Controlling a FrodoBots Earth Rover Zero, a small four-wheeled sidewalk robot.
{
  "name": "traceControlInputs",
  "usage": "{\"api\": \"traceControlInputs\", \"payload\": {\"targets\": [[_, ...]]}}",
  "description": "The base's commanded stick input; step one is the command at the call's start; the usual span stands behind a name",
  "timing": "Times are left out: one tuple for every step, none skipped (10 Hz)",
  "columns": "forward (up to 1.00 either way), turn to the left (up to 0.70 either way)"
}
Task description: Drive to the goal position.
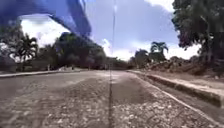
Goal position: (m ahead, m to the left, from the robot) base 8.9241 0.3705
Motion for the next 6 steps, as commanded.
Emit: {"api": "traceControlInputs", "payload": {"targets": [[1.00,0.00],[1.00,0.00],[1.00,0.00],[1.00,0.00],[1.00,0.00],[1.00,0.00]]}}
